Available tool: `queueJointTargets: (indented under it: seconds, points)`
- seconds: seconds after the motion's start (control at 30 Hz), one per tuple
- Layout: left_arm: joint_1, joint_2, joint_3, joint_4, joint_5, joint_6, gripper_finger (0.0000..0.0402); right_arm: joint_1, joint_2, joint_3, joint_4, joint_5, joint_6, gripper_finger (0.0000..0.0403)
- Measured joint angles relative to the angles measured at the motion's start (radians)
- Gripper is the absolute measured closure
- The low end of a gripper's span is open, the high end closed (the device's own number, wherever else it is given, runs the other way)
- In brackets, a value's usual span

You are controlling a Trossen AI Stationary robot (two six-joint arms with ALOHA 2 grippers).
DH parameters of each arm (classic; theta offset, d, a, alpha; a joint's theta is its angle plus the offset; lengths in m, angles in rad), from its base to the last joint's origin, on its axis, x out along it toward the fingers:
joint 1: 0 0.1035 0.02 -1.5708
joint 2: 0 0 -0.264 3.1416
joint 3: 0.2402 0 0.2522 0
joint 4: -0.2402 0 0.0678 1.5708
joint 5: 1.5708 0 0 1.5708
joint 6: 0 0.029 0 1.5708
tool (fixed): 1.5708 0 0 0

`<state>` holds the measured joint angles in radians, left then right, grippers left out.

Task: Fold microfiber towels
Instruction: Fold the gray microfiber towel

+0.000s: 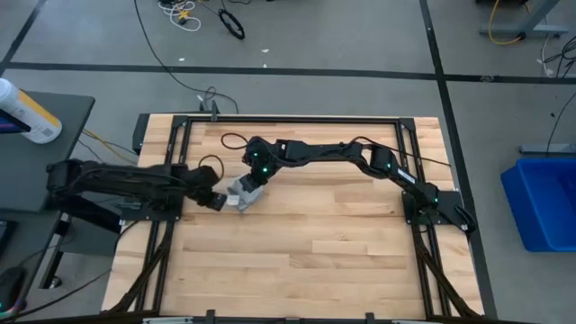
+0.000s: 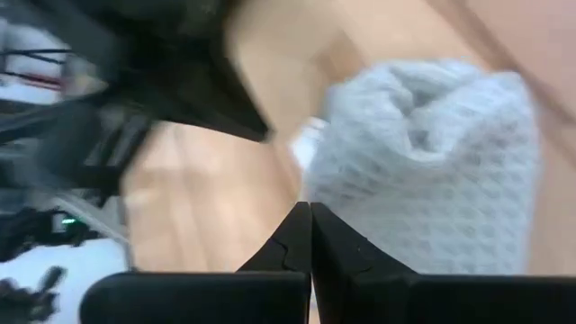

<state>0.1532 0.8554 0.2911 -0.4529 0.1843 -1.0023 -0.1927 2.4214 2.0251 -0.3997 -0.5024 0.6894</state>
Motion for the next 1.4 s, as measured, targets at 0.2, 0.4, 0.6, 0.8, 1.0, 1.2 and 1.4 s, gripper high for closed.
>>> queueJointTargets:
  seconds: [0.2,0.4,0.6,0.8,1.0,1.2,1.4]
  points:
    - [0.0,-0.115,0.0,-0.021,-0.035,-0.058,0.0402,-0.003,0.01,0.001,0.002,0.033,-0.026,0.0402]
    - [0.0,-0.169,-0.001,-0.031,-0.055,-0.101,0.0402,0.02,0.106,-0.001,0.049,-0.012,0.025,0.0402]
    - [0.0,-0.197,-0.001,-0.031,-0.063,-0.113,0.0402,0.063,0.102,0.0,0.058,-0.014,-0.019,0.0403]
    - [0.0,-0.22,-0.001,-0.035,-0.068,-0.111,0.0402,0.05,0.032,-0.001,0.065,0.015,-0.024,0.0403]
    - [0.0,-0.224,-0.001,-0.047,-0.069,-0.097,0.0402,0.016,-0.01,-0.001,0.028,0.013,-0.032,0.0374]
    - [0.0,-0.224,-0.001,-0.055,-0.069,-0.086,0.0402,0.011,-0.026,-0.001,-0.077,0.049,-0.09,0.0397]
    - [0.0,-0.224,-0.001,-0.058,-0.069,-0.083,0.0402,0.017,-0.06,0.001,-0.161,0.159,-0.087,0.0401]
